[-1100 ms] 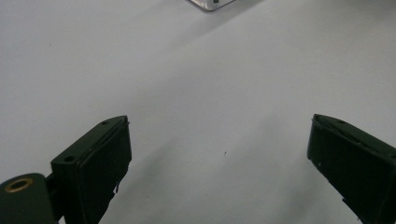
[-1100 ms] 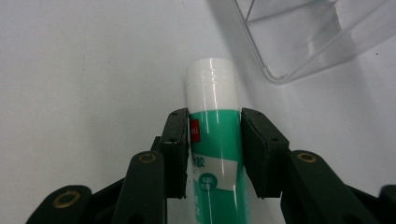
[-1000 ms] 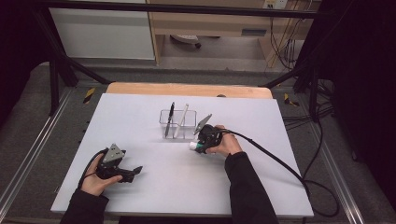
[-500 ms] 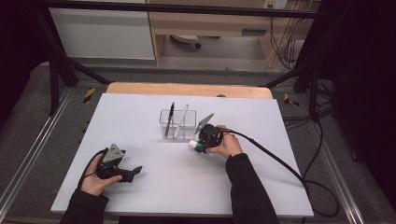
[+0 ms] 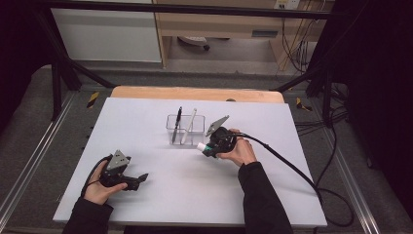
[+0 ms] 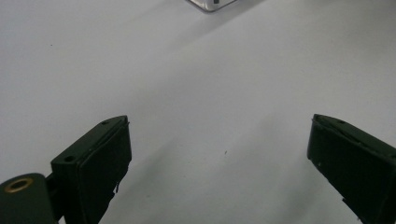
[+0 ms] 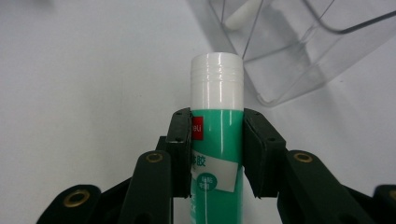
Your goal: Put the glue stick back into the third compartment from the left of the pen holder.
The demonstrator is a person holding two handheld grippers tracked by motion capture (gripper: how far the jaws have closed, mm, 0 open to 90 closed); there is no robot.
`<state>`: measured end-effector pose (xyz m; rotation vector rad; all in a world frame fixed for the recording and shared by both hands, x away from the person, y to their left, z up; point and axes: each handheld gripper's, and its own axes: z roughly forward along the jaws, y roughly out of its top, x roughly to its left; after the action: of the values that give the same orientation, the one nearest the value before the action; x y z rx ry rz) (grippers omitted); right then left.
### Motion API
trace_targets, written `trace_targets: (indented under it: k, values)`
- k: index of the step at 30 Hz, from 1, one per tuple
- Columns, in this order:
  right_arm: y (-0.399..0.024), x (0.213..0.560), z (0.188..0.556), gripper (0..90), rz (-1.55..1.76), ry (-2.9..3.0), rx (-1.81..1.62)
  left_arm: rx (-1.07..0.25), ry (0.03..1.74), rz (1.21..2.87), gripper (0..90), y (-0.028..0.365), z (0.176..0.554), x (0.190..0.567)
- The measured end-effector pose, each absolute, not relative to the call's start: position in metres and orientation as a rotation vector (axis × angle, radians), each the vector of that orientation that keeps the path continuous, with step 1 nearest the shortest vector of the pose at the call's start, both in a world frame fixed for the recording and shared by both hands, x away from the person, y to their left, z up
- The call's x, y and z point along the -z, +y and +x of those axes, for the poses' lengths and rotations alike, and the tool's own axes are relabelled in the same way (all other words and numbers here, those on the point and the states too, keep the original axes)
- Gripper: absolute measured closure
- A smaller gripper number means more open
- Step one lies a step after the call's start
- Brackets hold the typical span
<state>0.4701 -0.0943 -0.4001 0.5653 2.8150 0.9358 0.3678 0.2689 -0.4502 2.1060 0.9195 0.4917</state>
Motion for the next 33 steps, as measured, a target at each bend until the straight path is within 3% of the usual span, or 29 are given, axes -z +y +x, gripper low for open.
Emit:
trace_targets:
  k: [33]
  values:
    - [-0.127, 0.369, 0.432, 66.0, 0.786, 2.312, -1.362, -0.494, 0.928, 2.097, 6.1, 0.270, 0.367, 0.450]
